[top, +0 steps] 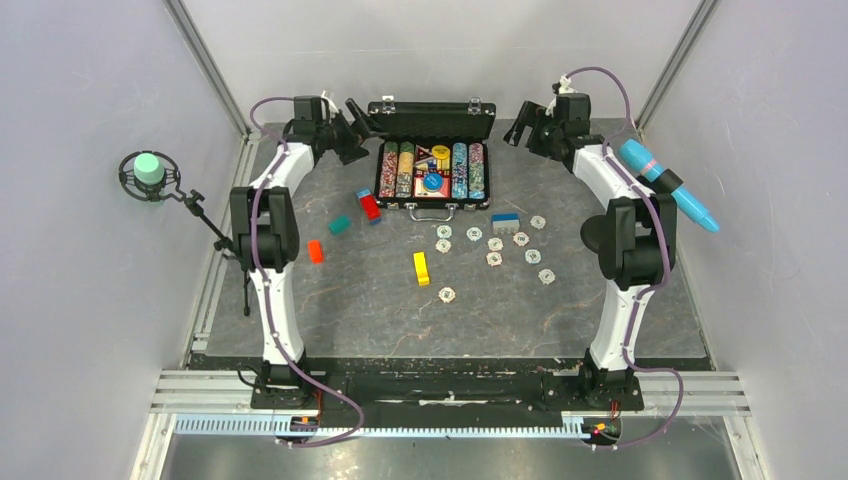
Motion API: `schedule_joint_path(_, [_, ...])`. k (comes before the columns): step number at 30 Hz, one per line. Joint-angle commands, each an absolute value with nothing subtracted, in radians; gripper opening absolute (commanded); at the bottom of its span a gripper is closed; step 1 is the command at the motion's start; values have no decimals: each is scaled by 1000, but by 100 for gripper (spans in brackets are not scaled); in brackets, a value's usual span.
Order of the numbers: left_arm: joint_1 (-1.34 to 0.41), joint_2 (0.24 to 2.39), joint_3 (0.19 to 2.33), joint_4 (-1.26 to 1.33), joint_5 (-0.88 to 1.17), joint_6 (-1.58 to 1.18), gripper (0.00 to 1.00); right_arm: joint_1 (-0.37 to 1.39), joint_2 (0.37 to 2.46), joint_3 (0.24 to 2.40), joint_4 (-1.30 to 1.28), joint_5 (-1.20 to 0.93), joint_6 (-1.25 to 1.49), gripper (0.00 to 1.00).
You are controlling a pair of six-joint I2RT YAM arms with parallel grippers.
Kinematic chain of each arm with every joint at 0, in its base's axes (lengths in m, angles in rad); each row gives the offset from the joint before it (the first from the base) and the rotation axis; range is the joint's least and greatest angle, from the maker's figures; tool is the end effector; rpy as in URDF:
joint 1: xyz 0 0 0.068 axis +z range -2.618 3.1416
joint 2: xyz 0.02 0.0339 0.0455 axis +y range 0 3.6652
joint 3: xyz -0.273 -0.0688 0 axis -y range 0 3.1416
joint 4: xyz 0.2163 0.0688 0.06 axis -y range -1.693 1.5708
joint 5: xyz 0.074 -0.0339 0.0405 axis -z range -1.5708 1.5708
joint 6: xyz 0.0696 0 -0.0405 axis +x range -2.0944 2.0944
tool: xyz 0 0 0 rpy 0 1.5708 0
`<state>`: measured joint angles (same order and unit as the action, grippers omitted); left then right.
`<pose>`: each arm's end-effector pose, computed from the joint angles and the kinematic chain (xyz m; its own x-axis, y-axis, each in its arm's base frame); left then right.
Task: Pack up texas hold em set
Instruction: Open the chip case at the center of the board.
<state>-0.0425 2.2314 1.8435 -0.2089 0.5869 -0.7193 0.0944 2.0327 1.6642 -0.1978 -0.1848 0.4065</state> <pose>0.5175 -0.0606 0.2286 -0.7472 -0.5173 -0.4172 0.0009 0.6269 -0.7791 0.4819 0.0585 0.2595 -0.5883 0.3347 -0.7361 -0.0157 0.9054 0.4242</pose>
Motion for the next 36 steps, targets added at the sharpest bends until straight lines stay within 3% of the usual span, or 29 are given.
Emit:
schedule_joint_path(1, [-50, 2279, 1949, -148, 621, -796, 100, 96, 1979, 1643, -196, -160, 375, 98])
schedule_joint_path(16, [-50, 2400, 2039, 105, 538, -1022, 100, 98, 1949, 1567, -199, -191, 333, 98])
schedule_joint_path(30, [-49, 2407, 2039, 167, 380, -1097, 100, 98, 1933, 1530, -192, -204, 332, 98])
schedule_joint_path(36, [-51, 2342, 1935, 223, 423, -1085, 100, 98, 1930, 1525, -197, -205, 322, 98])
